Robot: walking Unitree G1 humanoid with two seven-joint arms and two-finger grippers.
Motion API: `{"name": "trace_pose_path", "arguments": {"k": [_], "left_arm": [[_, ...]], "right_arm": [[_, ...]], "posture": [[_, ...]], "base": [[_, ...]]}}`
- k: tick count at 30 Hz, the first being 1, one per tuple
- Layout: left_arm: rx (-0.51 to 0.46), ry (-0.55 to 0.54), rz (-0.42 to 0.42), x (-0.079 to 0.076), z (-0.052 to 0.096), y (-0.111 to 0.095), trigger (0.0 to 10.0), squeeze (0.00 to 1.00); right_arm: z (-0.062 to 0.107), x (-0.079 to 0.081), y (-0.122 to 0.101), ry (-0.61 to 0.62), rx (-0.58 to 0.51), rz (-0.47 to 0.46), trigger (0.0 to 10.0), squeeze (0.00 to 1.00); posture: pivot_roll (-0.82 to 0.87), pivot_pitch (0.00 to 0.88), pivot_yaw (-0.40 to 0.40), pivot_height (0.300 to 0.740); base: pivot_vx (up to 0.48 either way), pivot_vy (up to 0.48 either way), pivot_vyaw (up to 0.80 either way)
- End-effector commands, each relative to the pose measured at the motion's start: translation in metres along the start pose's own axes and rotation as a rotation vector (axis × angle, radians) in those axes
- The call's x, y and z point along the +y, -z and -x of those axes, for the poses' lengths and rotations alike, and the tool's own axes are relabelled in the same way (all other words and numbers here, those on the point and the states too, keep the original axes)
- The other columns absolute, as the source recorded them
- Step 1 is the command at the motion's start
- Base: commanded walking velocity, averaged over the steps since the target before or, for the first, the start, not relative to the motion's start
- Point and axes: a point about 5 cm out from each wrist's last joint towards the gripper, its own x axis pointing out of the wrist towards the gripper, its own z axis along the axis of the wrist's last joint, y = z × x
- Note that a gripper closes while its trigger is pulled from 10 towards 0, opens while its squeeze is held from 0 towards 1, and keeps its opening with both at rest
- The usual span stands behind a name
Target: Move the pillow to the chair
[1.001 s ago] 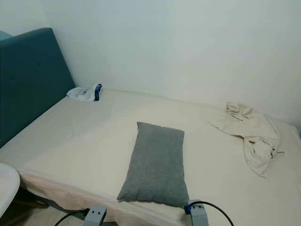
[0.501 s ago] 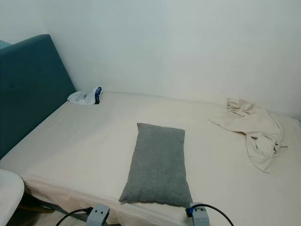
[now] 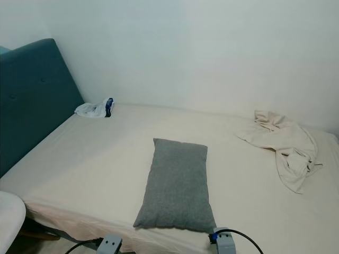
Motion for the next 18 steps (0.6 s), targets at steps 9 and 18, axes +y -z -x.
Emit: {"name": "trace_pose_path", "arguments": {"k": [9,18], "left_arm": [[0.015,-0.01,0.001,0.0016,0.0005,0.0023,10.0,0.0],[0.014,-0.003,0.007,-0.0011,-0.0004,0.001,10.0,0.0]], "right_arm": [[-0.0011,0.0042,0.0,-0.01,-0.001,-0.005,10.0,0.0],[-0.0004,0.0017,-0.0004,-0.005,-0.004,-0.008,10.0,0.0]], "posture": [[-0.08,0.0,0.039,0.74],[-0.09,0.0,0.034,0.74]], "base": [[0.0,0.0,0.0],[0.0,0.0,0.0]]}}
